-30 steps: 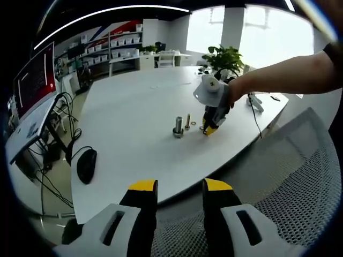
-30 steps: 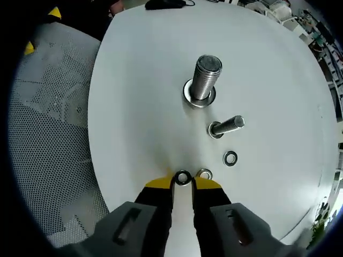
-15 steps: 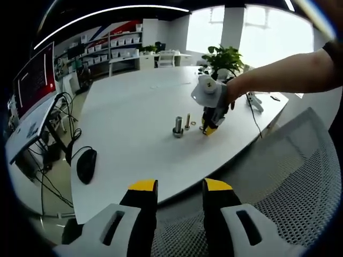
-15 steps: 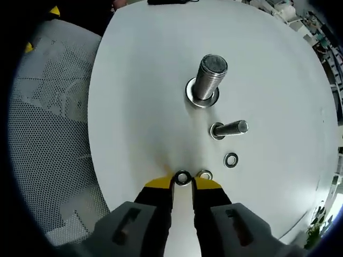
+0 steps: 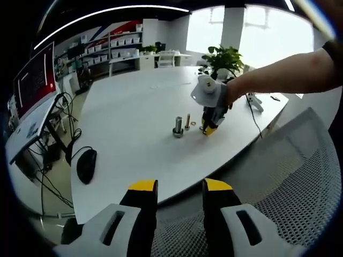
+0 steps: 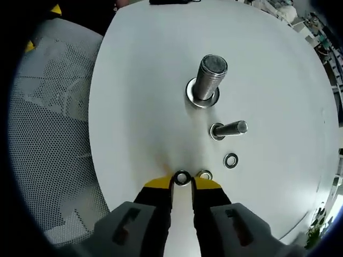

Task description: Place the washer onto the threaded stud by aligning its center hole with the stud, sliding it down to the base, and recovering from edge contact or off-axis alignment until the washer reaches the visible bottom stop.

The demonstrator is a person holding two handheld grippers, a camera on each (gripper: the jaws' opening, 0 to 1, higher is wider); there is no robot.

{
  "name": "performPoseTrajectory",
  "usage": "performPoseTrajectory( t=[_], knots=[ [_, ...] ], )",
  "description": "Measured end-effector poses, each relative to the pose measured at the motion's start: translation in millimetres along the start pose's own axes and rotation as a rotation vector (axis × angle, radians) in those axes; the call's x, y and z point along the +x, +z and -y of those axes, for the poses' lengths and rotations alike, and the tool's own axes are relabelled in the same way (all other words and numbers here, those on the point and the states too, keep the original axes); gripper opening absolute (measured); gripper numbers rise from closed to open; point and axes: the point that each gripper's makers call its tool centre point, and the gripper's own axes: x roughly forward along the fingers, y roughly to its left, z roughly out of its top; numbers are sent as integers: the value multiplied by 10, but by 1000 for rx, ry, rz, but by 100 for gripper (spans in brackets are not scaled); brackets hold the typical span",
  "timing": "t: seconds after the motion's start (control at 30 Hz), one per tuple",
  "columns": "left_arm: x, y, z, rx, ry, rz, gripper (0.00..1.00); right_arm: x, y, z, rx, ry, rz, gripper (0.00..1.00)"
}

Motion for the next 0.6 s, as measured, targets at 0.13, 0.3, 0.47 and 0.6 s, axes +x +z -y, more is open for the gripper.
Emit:
performPoseTrajectory(
  t=[0.13,0.3,0.47,0.6],
  knots=[
    [0,1,1,0,0,0,32,-5,1,-2,13,-2,6,15],
    [-2,1,1,0,1,0,32,-4,1,4,29,-2,10,15],
    [-2,0,0,-1,1,0,32,-4,1,2,28,-2,15,15],
    [-2,1,0,-1,1,1,32,-3,3,3,30,-3,19,14]
  ],
)
